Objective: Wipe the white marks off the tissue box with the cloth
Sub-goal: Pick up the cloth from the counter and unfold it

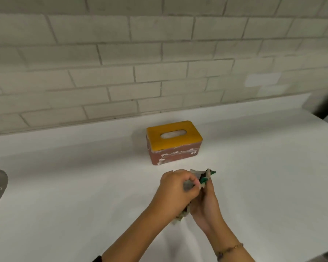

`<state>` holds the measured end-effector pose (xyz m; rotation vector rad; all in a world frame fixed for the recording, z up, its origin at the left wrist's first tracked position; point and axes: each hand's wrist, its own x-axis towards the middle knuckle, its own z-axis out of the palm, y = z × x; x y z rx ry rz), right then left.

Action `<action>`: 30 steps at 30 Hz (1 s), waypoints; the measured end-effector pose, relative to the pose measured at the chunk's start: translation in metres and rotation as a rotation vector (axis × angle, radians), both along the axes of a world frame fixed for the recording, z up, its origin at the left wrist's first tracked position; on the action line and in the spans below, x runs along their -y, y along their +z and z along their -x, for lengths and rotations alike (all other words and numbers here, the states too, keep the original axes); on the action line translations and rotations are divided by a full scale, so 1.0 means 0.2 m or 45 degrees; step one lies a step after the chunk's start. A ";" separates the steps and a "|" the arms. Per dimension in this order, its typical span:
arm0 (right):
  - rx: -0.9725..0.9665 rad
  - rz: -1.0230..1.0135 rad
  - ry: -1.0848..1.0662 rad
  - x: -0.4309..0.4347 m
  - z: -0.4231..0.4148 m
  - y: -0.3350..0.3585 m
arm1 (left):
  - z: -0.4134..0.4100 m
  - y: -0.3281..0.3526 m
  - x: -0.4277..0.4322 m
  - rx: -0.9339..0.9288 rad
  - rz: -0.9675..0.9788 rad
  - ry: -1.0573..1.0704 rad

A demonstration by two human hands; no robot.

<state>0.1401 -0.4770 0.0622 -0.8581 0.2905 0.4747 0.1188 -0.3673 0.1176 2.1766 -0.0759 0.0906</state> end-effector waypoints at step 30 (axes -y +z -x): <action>-0.089 0.135 0.104 0.76 -0.31 0.00 | -0.94 -0.30 -0.28 -0.169 -1.067 -0.081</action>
